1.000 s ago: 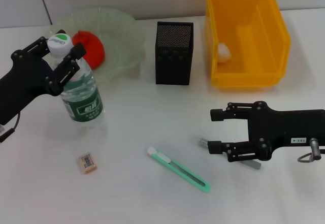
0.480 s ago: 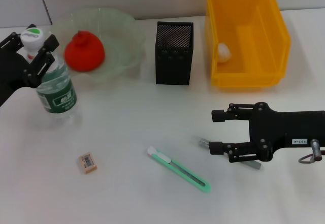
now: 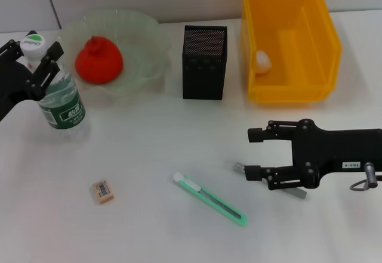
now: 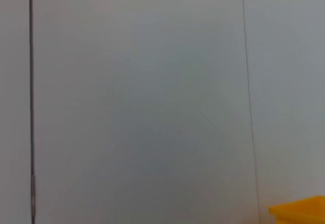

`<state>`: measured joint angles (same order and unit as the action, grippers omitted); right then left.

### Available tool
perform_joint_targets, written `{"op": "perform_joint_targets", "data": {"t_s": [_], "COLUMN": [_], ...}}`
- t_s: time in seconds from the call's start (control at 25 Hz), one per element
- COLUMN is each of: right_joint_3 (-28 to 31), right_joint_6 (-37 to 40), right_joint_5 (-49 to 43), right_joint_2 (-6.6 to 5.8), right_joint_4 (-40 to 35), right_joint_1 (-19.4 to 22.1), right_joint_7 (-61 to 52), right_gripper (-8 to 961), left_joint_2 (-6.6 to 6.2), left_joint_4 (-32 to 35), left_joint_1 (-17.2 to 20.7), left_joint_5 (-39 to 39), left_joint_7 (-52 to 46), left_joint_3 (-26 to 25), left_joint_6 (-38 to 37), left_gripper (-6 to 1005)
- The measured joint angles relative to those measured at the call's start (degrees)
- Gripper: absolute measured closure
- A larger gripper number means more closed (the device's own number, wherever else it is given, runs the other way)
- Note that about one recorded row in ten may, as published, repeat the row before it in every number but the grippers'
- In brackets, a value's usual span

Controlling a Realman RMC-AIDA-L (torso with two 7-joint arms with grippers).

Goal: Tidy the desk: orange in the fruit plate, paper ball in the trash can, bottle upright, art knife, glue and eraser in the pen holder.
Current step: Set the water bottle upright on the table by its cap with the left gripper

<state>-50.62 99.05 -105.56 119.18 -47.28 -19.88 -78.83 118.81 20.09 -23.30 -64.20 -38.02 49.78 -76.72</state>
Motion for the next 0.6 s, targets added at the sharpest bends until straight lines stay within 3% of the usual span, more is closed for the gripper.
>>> {"op": "perform_joint_targets", "data": {"t_s": [0.6], "right_joint_3": [0.0], "right_joint_6": [0.0], "right_joint_5": [0.0], "right_joint_2": [0.00], "right_joint_4": [0.0], "right_joint_1": [-0.3], "right_joint_7": [0.0], "right_gripper": [174], "left_joint_2": [0.02], "left_joint_4": [-2.3], "left_joint_1": [-0.9], "left_joint_5": [0.5], "left_joint_7": [1.1], "left_joint_3": [0.1], "left_joint_6": [3.3], "left_gripper": [497]}}
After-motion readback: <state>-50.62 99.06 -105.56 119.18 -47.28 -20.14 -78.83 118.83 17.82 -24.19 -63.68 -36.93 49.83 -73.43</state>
